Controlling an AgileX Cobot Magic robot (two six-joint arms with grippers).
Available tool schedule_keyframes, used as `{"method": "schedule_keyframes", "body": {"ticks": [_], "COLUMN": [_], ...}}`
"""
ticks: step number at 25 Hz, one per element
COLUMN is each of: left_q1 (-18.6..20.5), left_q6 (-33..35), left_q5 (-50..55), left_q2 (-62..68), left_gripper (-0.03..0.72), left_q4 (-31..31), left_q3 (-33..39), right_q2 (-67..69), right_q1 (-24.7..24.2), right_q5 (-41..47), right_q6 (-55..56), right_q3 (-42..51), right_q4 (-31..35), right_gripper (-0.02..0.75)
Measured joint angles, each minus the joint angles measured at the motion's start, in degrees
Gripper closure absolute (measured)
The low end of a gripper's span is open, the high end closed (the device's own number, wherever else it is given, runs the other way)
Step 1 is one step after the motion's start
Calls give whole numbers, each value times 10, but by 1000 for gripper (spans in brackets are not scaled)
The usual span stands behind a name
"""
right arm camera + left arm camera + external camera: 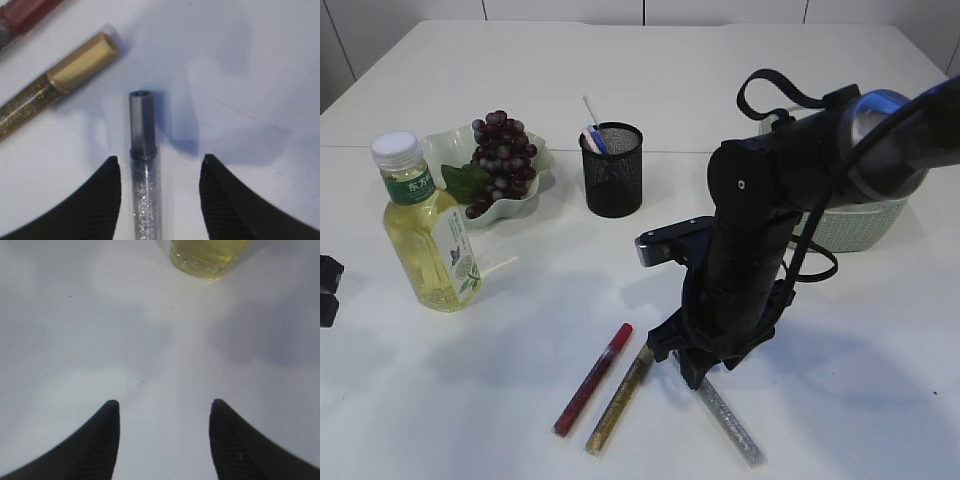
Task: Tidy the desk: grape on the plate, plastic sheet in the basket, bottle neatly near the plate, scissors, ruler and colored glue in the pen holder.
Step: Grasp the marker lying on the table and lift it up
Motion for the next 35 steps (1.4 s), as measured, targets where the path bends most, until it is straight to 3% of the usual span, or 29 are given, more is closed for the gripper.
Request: {"method": "schedule_keyframes", "body": {"ticks": [35], "left_q1": [0], "left_q6": [0], "left_q5": [-8], "left_q2": [0], "left_gripper": [273], "left_q4": [0], "left_q3": [0], "right_q2": [13], "right_q1": [0], "right_q5": [-1], "right_q6": [-23], "right_q3": [0], "right_q4": [26], "right_gripper": [332]}}
